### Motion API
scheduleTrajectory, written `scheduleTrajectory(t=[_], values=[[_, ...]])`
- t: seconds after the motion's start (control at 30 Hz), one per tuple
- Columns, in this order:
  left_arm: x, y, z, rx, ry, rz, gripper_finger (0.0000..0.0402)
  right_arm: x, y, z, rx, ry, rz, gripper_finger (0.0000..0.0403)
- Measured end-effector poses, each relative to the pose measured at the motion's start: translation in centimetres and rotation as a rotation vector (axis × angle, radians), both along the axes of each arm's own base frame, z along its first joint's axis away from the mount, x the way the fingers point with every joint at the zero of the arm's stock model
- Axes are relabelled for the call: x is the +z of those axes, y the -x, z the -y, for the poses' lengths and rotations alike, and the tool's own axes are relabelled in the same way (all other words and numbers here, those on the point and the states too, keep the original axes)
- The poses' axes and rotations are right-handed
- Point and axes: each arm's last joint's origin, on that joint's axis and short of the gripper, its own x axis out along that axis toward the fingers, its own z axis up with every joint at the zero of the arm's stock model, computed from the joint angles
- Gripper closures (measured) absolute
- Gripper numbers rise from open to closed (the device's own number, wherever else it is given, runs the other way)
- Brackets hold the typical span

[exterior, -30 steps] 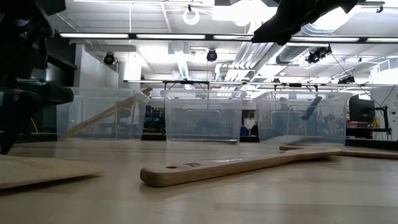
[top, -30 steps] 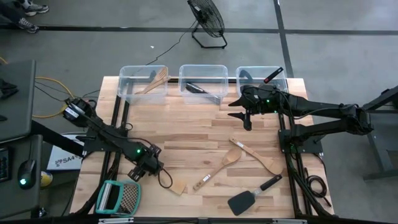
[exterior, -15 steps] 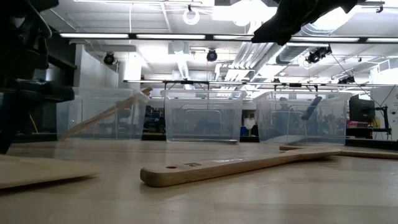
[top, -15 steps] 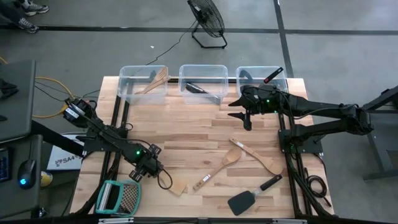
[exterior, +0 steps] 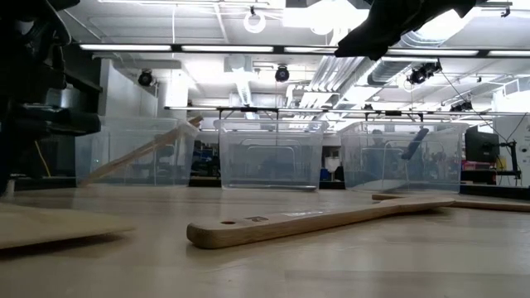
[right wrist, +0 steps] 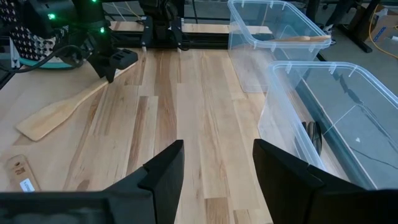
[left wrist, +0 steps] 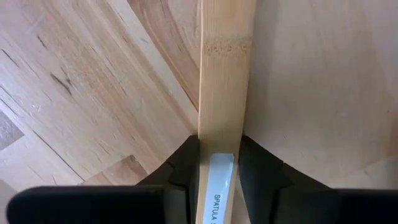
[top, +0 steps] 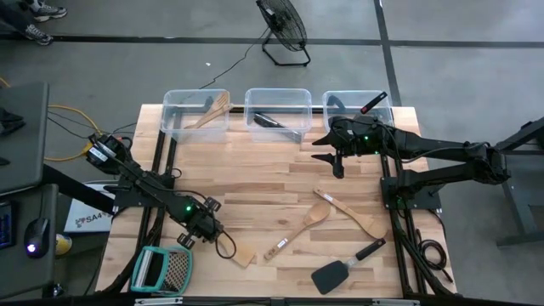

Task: Pick & Place Kitchen Items
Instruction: Put the brown wooden spatula into the right transparent bin

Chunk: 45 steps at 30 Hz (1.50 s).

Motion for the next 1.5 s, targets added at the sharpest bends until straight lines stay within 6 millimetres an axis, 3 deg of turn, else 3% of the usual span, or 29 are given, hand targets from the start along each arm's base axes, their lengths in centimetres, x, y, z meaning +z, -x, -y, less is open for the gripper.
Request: scheduleTrajectory(t=[0.37, 0.87, 1.5], values=[[1.0, -1.3, 0.7, 0.166, 0.027, 0.083, 0.0321, 0.0, 0.0, 0.0, 0.0, 0.0, 0.0, 0.0219], [5.1, -4.2, 1.3, 0.346, -0.064, 0.358, 0.0321, 0.0, 0.0, 0.0, 0.0, 0.0, 0.0, 0.0219], [11.0, -9.7, -5.1, 0.587, -0.115, 0.601, 0.0321, 0.0, 0.0, 0.0, 0.039, 0.082, -0.009, 0.0219]])
